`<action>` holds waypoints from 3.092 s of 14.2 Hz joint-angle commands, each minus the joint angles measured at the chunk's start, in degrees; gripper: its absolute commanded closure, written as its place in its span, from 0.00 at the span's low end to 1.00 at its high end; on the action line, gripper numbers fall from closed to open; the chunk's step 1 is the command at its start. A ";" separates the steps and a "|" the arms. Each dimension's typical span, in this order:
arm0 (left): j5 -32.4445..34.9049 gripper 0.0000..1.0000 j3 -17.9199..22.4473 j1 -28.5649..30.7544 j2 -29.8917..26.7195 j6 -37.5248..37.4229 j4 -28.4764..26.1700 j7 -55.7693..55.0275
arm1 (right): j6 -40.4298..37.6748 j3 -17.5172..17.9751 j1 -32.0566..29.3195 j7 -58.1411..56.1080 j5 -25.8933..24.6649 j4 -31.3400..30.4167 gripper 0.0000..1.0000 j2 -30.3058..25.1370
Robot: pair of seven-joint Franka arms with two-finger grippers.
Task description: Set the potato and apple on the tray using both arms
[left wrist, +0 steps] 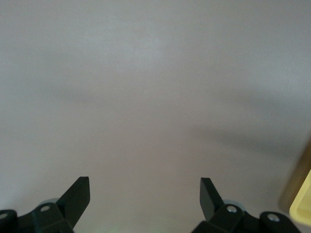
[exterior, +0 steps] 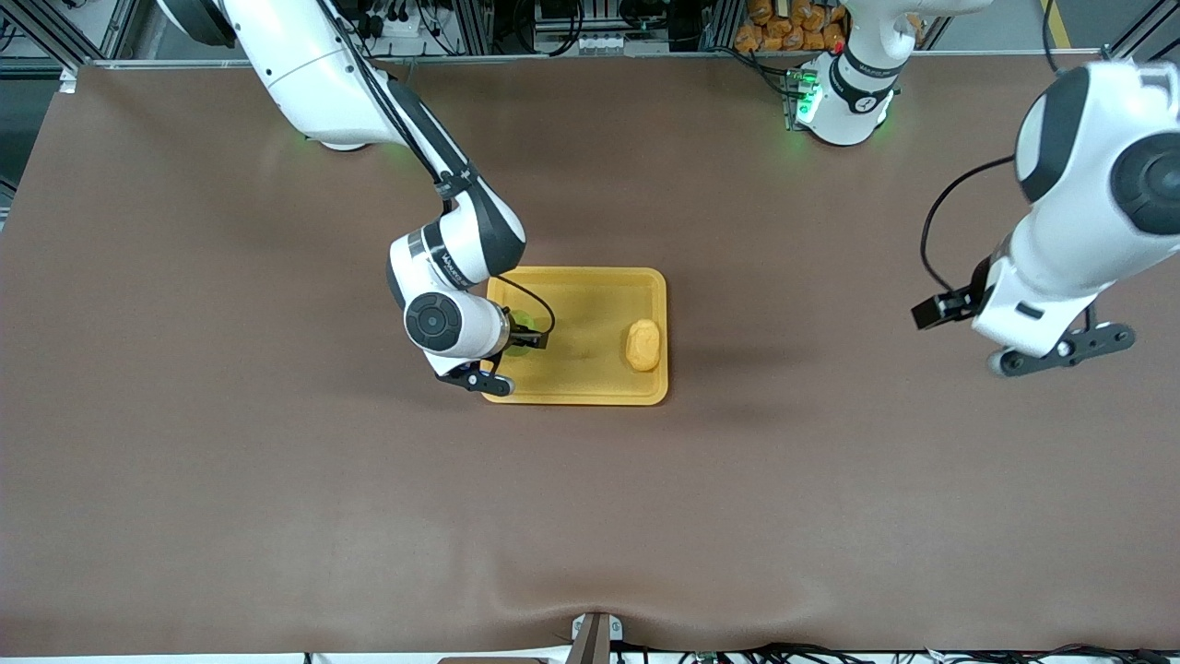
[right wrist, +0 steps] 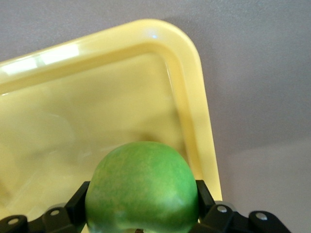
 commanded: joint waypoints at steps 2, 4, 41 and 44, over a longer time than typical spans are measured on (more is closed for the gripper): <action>-6.52 0.00 2.20 3.27 -6.72 0.25 -4.38 11.84 | 0.83 -0.68 0.75 0.81 1.31 0.83 0.95 1.35; -9.69 0.00 4.23 2.92 -8.13 0.25 -3.86 16.42 | 0.92 -0.68 0.75 0.90 1.22 0.74 0.42 1.52; -8.39 0.00 3.97 1.07 -10.51 -8.28 0.27 20.84 | -47.51 -1.99 -36.60 -32.57 -12.05 29.31 0.00 -19.64; -8.56 0.00 3.97 1.07 -10.51 -7.13 0.28 20.92 | -46.90 -1.65 -35.91 -32.41 -14.23 24.58 0.00 -26.22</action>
